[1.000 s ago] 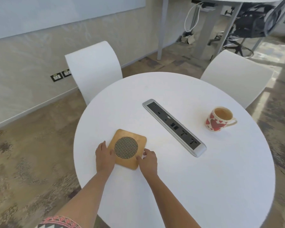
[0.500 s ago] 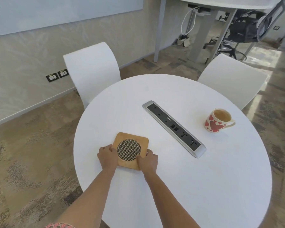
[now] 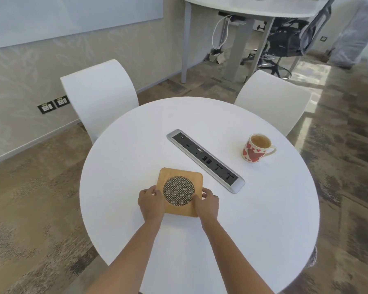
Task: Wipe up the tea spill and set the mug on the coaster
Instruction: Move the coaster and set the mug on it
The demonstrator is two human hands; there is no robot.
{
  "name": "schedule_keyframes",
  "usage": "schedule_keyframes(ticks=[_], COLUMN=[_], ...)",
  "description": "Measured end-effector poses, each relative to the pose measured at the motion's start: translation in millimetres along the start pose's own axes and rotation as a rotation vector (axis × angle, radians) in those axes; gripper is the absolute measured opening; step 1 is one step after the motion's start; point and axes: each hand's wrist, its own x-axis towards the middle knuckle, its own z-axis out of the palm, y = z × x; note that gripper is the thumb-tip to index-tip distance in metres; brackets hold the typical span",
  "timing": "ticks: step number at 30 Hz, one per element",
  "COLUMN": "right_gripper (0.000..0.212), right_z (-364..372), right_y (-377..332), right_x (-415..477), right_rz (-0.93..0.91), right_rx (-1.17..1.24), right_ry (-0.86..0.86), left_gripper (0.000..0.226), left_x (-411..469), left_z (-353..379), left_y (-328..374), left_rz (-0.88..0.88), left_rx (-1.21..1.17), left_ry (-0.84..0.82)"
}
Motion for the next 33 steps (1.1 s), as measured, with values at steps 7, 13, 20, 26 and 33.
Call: schedule_keyframes(ticks=[7, 13, 20, 26, 33], right_gripper=[0.040, 0.041, 0.043, 0.048, 0.052], right_z=[-42, -67, -78, -84, -87], right_y=[31, 56, 79, 86, 91], right_x=[-4, -9, -13, -11, -6], right_rz=[0.040, 0.054, 0.045, 0.028, 0.000], right_rx=[0.020, -0.013, -0.092, -0.151, -0.223], right_ry=[0.067, 0.089, 0.050, 0.010, -0.047], left_gripper=[0.032, 0.028, 0.023, 0.035, 0.026], left_x=[-45, -77, -97, -106, -106], left_z=[26, 39, 41, 43, 45], left_y=[-1, -16, -34, -38, -41], left_rz=[0.004, -0.019, -0.036, -0.028, -0.006], left_rx=[0.009, 0.050, 0.070, 0.087, 0.127], left_ry=[-0.066, -0.123, -0.168, -0.191, -0.214])
